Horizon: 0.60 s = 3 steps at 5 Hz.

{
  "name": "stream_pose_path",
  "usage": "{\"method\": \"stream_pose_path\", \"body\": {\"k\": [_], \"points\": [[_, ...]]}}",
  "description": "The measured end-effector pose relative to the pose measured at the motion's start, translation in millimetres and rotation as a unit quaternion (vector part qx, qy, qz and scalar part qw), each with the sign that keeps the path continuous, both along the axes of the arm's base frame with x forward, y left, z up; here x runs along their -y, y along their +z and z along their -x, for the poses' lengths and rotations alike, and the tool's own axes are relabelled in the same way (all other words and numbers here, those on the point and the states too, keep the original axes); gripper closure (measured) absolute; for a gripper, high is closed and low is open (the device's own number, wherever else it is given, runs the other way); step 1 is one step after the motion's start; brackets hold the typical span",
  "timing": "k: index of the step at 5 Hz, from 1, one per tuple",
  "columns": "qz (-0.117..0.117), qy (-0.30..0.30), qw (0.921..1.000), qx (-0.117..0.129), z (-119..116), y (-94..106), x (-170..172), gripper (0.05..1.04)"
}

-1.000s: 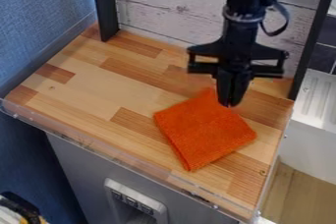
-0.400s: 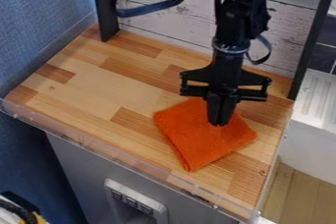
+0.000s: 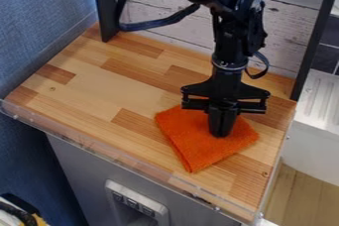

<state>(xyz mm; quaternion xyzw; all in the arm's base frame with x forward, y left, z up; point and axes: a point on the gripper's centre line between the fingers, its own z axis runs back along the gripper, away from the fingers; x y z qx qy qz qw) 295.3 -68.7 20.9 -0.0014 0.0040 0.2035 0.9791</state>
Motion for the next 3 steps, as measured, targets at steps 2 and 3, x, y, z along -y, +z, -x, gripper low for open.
{"method": "stream_pose_path", "body": {"k": [2,3], "points": [[0.002,-0.007,0.9999,0.008,-4,-4.4,-5,1.021],[0.003,-0.024,0.9997,0.005,-8,-8.8,-17,1.021]]}}
